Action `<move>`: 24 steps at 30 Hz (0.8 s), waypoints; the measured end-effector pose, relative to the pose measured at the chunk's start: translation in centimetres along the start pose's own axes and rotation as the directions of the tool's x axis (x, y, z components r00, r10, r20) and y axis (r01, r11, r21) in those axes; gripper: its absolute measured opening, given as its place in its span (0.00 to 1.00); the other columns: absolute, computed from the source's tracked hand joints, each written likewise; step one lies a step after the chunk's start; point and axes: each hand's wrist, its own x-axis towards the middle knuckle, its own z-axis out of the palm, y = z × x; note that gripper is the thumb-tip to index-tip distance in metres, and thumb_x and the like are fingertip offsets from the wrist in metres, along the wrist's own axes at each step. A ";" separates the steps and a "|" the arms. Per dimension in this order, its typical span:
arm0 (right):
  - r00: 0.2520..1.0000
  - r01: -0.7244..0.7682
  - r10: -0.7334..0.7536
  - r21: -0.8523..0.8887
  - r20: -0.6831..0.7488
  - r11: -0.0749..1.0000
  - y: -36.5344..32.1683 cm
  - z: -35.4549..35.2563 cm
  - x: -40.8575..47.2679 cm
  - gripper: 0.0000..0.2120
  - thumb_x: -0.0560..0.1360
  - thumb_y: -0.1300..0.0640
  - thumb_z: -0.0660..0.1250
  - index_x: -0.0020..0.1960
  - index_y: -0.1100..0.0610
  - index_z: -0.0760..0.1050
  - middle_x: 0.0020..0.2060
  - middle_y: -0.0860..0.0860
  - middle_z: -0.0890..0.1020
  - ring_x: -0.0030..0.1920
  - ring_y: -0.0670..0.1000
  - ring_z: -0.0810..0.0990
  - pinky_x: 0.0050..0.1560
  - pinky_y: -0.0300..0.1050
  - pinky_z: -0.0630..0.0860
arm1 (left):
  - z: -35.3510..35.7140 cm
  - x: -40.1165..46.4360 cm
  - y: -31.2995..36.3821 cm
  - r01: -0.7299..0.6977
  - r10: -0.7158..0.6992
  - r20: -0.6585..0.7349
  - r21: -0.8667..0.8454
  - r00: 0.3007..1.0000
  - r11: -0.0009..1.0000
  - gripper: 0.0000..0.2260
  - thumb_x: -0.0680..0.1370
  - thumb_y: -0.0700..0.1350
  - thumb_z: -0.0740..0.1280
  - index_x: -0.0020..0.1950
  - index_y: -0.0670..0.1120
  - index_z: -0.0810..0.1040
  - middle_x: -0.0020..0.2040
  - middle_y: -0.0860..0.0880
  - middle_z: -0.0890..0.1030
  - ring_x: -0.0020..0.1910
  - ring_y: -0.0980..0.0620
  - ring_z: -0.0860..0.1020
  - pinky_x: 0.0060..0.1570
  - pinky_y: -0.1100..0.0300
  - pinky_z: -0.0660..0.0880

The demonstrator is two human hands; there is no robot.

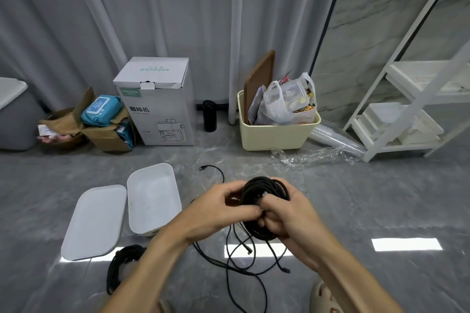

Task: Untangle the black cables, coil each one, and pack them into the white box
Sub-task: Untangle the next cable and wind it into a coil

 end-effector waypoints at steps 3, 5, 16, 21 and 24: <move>1.000 -0.001 0.002 0.043 -0.021 0.999 0.1 -0.1 0.3 0.09 0.75 0.73 0.61 0.50 0.62 0.69 0.21 0.48 0.60 0.21 0.45 0.56 0.32 0.41 0.67 | 0.7 0.4 -0.2 -0.004 0.001 -0.100 -0.026 0.995 1.000 0.09 0.76 0.34 0.67 0.52 0.45 0.81 0.40 0.53 0.84 0.43 0.58 0.82 0.47 0.67 0.74; 1.000 -0.009 0.010 0.083 -0.011 0.997 0.0 0.0 0.4 0.09 0.74 0.73 0.60 0.48 0.61 0.68 0.21 0.48 0.59 0.21 0.46 0.56 0.35 0.44 0.65 | 1.1 0.5 -0.1 -0.005 0.001 -0.104 -0.039 0.995 0.999 0.08 0.76 0.33 0.65 0.51 0.42 0.79 0.37 0.52 0.83 0.40 0.57 0.81 0.45 0.68 0.74; 0.995 -0.099 0.098 0.263 0.017 0.960 -0.3 0.6 0.4 0.27 0.74 0.72 0.55 0.21 0.55 0.73 0.22 0.47 0.51 0.20 0.45 0.55 0.35 0.41 0.68 | 1.6 0.9 0.0 -0.039 0.024 -0.214 -0.067 0.976 0.997 0.16 0.81 0.38 0.65 0.61 0.58 0.70 0.47 0.50 0.80 0.44 0.58 0.79 0.49 0.64 0.75; 0.989 -0.123 0.147 0.395 -0.030 0.910 0.2 0.1 0.6 0.21 0.74 0.71 0.59 0.25 0.56 0.68 0.18 0.47 0.57 0.19 0.45 0.56 0.32 0.41 0.70 | 1.7 0.9 -0.6 -0.128 0.105 -0.270 -0.069 0.957 0.989 0.14 0.75 0.41 0.71 0.47 0.60 0.73 0.51 0.59 0.79 0.42 0.49 0.78 0.44 0.56 0.73; 0.985 -0.119 0.159 0.409 -0.065 0.905 0.2 0.1 0.7 0.21 0.74 0.71 0.60 0.25 0.55 0.67 0.18 0.47 0.57 0.19 0.45 0.56 0.33 0.41 0.69 | 2.5 0.8 -0.8 -0.209 0.273 -0.426 0.192 0.862 0.959 0.15 0.75 0.40 0.74 0.42 0.58 0.72 0.55 0.60 0.75 0.50 0.61 0.79 0.46 0.69 0.74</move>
